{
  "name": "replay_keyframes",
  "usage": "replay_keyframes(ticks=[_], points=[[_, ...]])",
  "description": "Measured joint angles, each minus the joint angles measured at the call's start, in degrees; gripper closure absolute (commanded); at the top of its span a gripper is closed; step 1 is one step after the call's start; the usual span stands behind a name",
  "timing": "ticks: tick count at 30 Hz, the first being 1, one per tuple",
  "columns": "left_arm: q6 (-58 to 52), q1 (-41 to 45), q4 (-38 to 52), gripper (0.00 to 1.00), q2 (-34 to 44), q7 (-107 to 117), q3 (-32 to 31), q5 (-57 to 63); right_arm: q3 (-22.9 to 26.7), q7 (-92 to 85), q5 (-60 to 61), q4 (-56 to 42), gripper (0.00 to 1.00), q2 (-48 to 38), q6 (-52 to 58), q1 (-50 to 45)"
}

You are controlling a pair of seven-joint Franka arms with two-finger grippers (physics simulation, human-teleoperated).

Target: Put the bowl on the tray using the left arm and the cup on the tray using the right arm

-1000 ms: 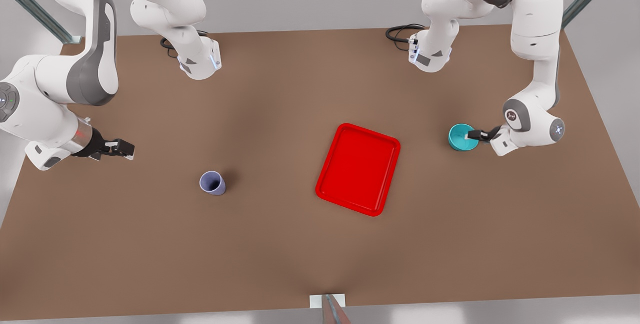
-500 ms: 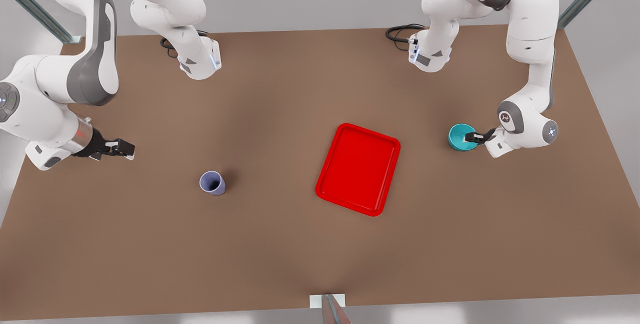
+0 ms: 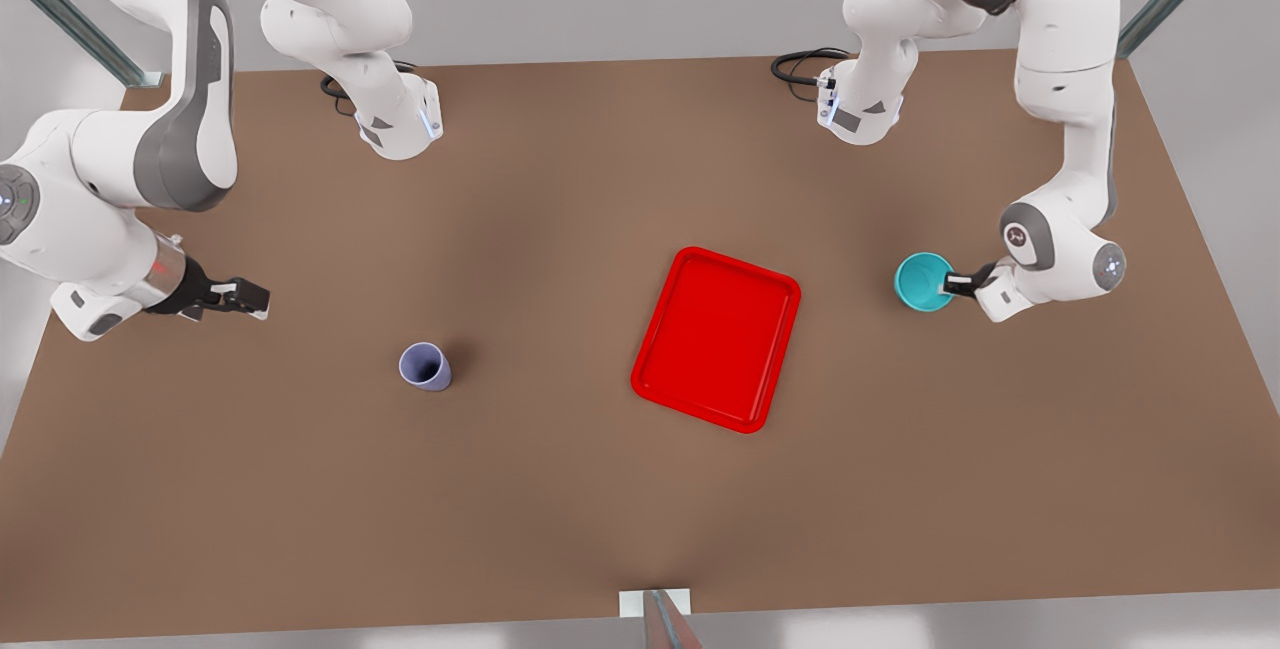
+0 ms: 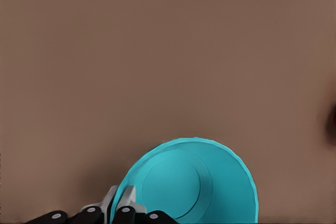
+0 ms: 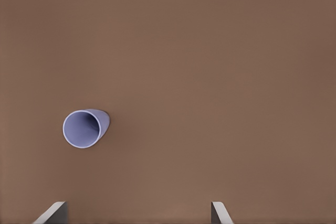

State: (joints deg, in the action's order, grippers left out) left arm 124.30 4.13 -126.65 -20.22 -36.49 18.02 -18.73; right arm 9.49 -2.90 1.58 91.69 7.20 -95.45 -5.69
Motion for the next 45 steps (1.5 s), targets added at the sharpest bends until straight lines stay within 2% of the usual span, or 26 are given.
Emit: replay_keyframes(ticks=[2,3,5,7,10,18,25,27,28,32,37,38,39,40,41,45], points=[[-0.03,0.14,0.0,0.79,0.82,1.71,0.0,0.78,0.0,0.0,0.0,0.06,0.0,0.01,-0.08,-0.04],[-0.11,4.69,0.35,0.79,1.93,6.68,-0.58,0.24,0.0,0.0,0.0,0.07,0.0,0.0,0.0,-0.04],[0.41,8.56,7.91,0.79,1.24,12.88,-5.96,-0.8,0.0,0.0,0.0,-0.02,0.0,0.01,0.0,-0.02],[3.44,12.47,11.22,0.79,-0.6,13.11,-8.71,-2.33,0.0,0.0,0.0,-0.01,0.0,0.0,0.0,-0.03],[6.85,16.77,11.51,0.79,-2.42,21.38,-14.3,-4.91,0.0,0.0,0.0,0.07,0.0,-0.02,0.07,0.03],[3.58,18.1,10.28,0.79,-3.51,25.24,-14.76,-8.03,0.0,0.0,0.0,-0.02,0.0,0.01,0.0,-0.05],[5.36,21.01,10.11,0.79,-3.86,24.92,-14.95,-8.98,0.0,0.0,0.0,-0.02,0.0,0.01,0.0,-0.01],[5.49,21.07,10.11,0.47,-4.13,24.5,-14.99,-9.97,0.0,0.0,0.0,-0.01,0.0,0.01,0.0,-0.03],[5.52,21.13,10.19,0.13,-4.26,24.38,-14.95,-10.95,0.0,0.0,0.0,0.02,0.0,0.01,0.03,0.0],[6.09,21.09,10.15,0.03,-4.95,24.18,-14.94,-12.88,0.0,0.0,0.0,0.02,0.0,-0.03,0.08,0.01],[1.52,21.0,10.55,0.01,-2.81,23.88,-12.26,-12.04,0.0,0.0,0.0,-0.01,0.0,0.01,0.0,-0.01],[-0.97,21.05,12.03,0.01,-1.0,25.07,-9.51,-11.29,0.0,0.0,0.0,0.03,0.0,0.01,0.05,-0.04],[-10.41,19.88,17.39,0.0,1.99,25.02,-3.12,-10.07,0.0,0.0,0.0,-0.01,0.0,0.01,0.04,-0.01],[-20.67,17.85,26.06,0.0,3.68,25.1,-1.19,-5.77,0.0,0.0,0.0,0.02,0.0,0.01,0.13,0.12],[-25.81,18.12,30.5,0.0,5.35,24.58,-1.21,0.32,0.05,0.0,0.0,-0.04,0.0,0.05,0.01,0.3],[-30.9,17.21,38.06,0.0,6.68,24.4,-0.32,16.73,-0.13,0.16,-0.16,-0.35,0.0,0.42,0.0,-0.07]])
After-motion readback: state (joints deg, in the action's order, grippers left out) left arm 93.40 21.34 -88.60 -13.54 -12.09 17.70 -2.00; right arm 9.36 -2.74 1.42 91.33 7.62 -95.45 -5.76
